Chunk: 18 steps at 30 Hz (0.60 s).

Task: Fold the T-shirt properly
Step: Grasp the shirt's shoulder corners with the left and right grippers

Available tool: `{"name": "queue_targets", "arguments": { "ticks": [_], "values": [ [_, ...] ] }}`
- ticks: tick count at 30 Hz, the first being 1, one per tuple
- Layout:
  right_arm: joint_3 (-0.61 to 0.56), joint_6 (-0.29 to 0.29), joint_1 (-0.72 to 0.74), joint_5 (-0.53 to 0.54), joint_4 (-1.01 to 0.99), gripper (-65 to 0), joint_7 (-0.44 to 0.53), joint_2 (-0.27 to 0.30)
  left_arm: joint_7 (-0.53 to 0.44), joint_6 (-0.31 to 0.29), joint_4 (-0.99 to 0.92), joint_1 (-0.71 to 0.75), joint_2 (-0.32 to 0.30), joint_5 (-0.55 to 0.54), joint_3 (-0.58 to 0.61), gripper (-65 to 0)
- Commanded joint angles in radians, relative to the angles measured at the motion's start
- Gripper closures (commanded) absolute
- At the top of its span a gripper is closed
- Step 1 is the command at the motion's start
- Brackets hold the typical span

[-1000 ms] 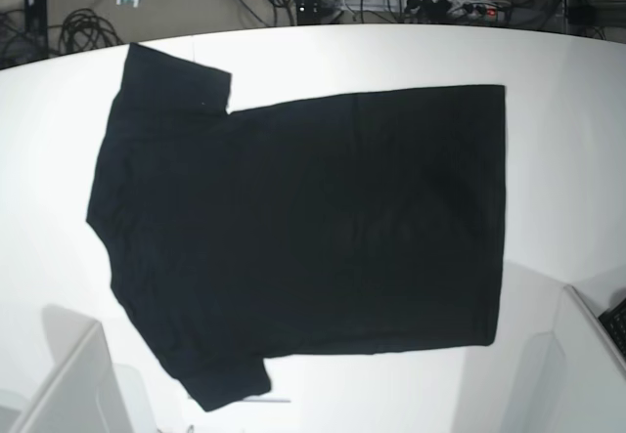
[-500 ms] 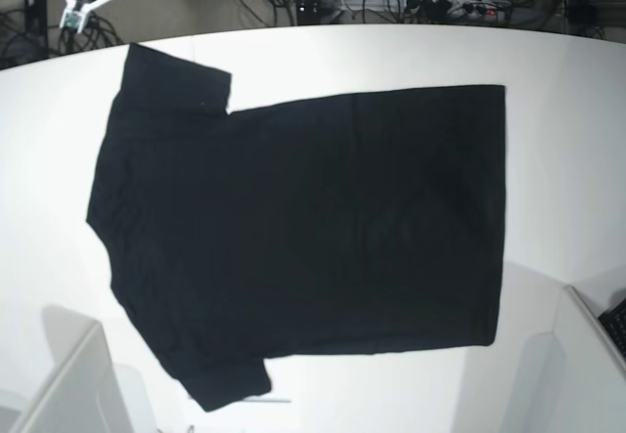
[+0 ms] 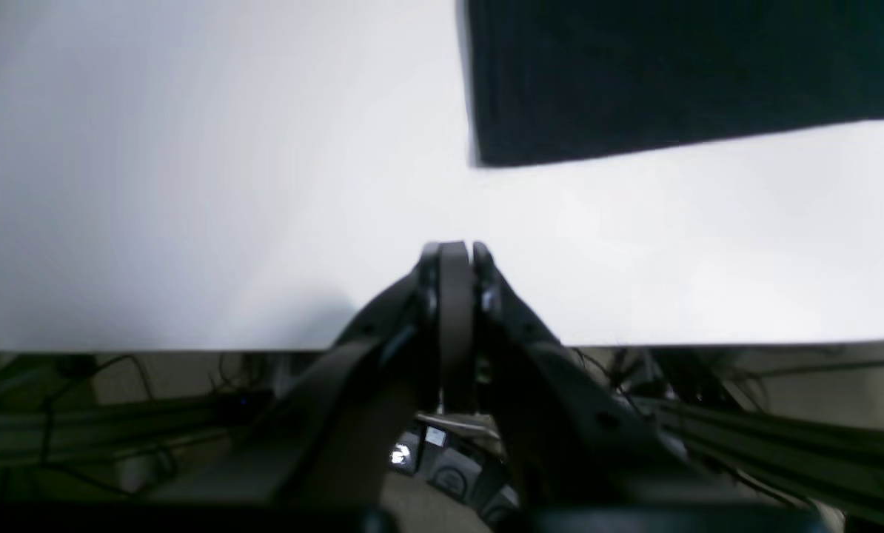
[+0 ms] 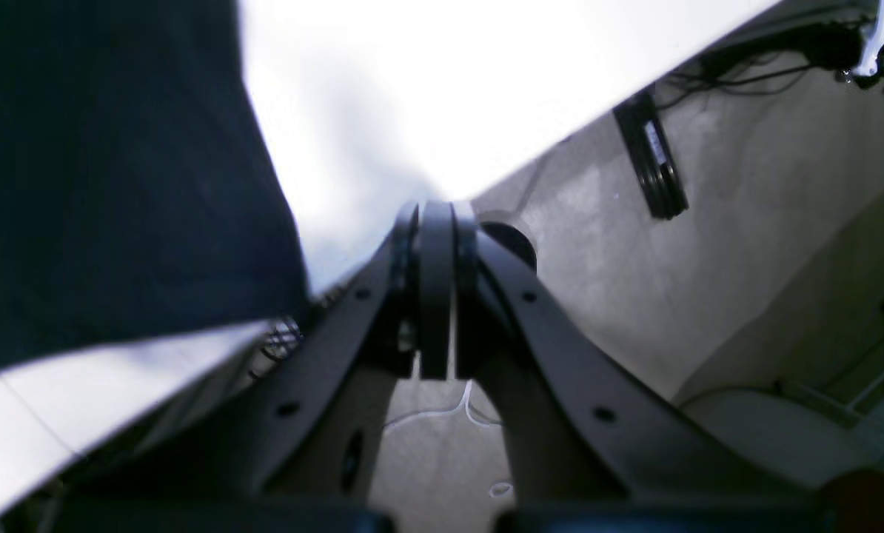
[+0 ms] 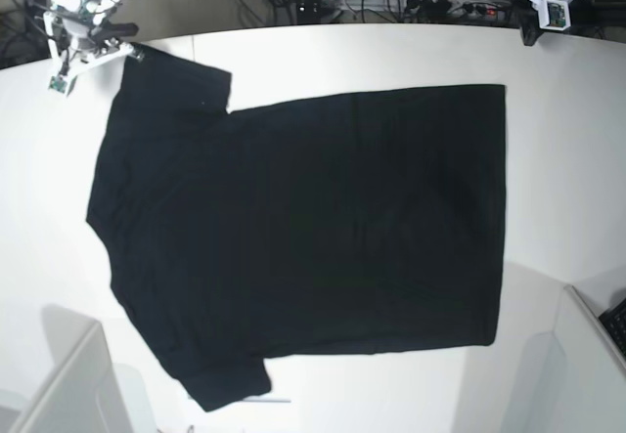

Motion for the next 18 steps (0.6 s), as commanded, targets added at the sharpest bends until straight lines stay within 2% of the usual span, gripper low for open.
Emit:
{"name": "queue_targets", "arguments": {
  "ticks": [1,2,4,7,9,11,13,15,16,18],
  "values": [
    [0.003,0.008,0.015,-0.005,0.019,0.0,0.018,0.005,-0.022,0.007,0.012,0.007,-0.003,-0.002,-0.01,0.0],
    [0.003,0.033,0.033,-0.004,0.019,0.0,0.015,0.005,-0.022,0.007,0.012,-0.009,-0.003,-0.004,-0.01,0.0],
    [0.012,0.126,0.061,0.03,0.019,0.0,0.011,0.004,-0.002,0.007,0.0,-0.032,-0.003,-0.004,-0.018,0.0],
    [0.035,0.266,0.079,0.165,0.019,0.0,-0.02,0.005,0.129,0.007,-0.003,-0.096,-0.003,-0.005,-0.022,0.0],
    [0.08,0.277,0.127,0.253,0.015,0.0,-0.077,0.005,0.198,0.005,-0.003,-0.139,-0.003,-0.005,-0.022,-9.2],
    [0.138,0.277,0.168,0.311,0.014,-0.5,-0.144,0.007,0.221,0.005,-0.004,-0.17,-0.003,-0.007,-0.019,-18.6],
    [0.178,0.277,0.205,0.339,0.014,-16.4,-0.19,0.01,0.221,0.005,-0.006,-0.193,-0.003,-0.007,-0.016,-23.2],
    [0.21,0.277,0.228,0.352,0.014,-29.3,-0.216,0.011,0.221,0.004,-0.006,-0.214,-0.003,-0.023,-0.019,-25.8],
    [0.221,0.277,0.236,0.36,0.014,-33.2,-0.224,0.013,0.221,0.004,-0.007,-0.225,-0.003,-0.06,-0.022,-27.5],
    [0.228,0.277,0.239,0.383,0.011,-34.2,-0.226,0.014,0.222,0.004,-0.009,-0.242,-0.005,-0.158,-0.024,-31.9]
  ]
}}
